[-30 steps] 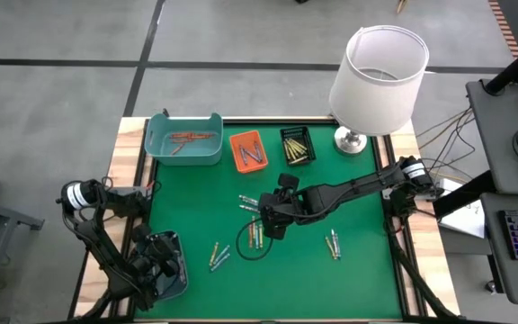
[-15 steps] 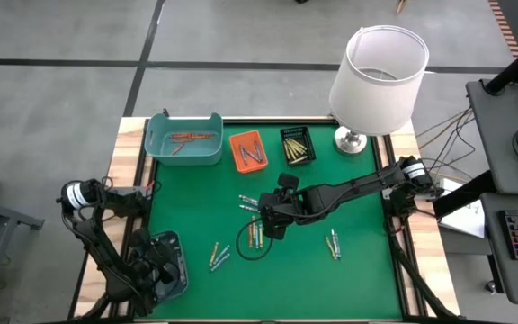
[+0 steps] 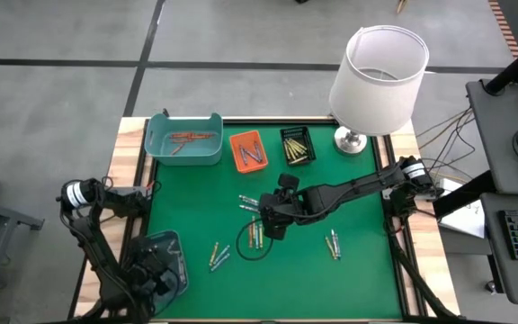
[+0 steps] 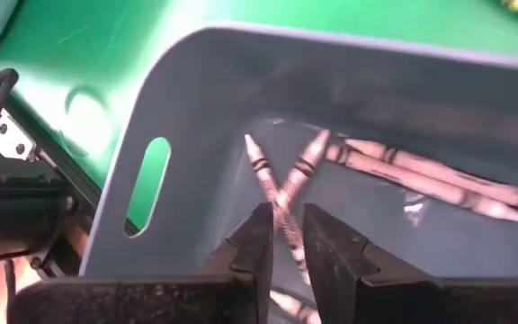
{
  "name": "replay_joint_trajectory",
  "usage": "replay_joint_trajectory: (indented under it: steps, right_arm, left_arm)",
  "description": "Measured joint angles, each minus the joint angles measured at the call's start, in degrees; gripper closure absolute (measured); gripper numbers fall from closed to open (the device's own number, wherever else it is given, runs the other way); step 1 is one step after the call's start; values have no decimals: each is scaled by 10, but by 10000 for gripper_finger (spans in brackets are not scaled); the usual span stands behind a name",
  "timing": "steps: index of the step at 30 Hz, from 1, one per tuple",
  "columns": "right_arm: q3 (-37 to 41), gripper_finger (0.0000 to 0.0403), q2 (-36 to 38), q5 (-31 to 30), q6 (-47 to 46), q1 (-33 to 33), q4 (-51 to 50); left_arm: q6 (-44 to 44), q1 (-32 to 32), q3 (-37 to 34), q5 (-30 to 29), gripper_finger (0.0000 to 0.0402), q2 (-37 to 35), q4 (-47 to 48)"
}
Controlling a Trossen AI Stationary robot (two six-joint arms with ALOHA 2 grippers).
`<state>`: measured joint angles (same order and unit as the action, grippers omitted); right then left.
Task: Sort crayons
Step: Adjust the white crayon in the blue bin, then put the white crayon into the blue bin
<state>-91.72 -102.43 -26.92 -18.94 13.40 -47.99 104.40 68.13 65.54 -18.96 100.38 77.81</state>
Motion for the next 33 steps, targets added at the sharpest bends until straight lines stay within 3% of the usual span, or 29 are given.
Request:
replay_joint_trajectory:
  steps: [4, 7, 10, 12, 16, 20, 24, 28, 33]
  right_arm:
    - [-1, 296, 0, 18, -1, 5, -38]
    - [-5, 296, 0, 83, -17, 10, -101]
    - [-2, 296, 0, 137, -32, 21, -158]
    - [6, 296, 0, 140, -39, 30, -184]
    - [44, 296, 2, 141, -51, 48, -194]
    - [98, 296, 3, 141, -76, 56, -183]
    - [139, 296, 4, 142, -68, 54, -183]
    - [153, 296, 10, 153, -13, 45, -172]
    - [143, 296, 11, 132, 82, -6, -104]
  left_arm:
    - [-1, -4, 35, -1, 344, 0, 24]
    - [-8, -10, 77, -34, 343, 0, 36]
    - [-77, -24, 124, -165, 347, 0, 37]
    - [-154, -40, 151, -263, 355, -1, 36]
    - [-325, -81, 179, -344, 373, -2, 33]
    - [-433, -129, 163, -364, 396, -13, 33]
    - [-465, -168, 107, -359, 400, -38, 12]
    - [-491, -202, 18, -317, 401, -87, -82]
    - [-586, -258, -87, -286, 401, -163, -261]
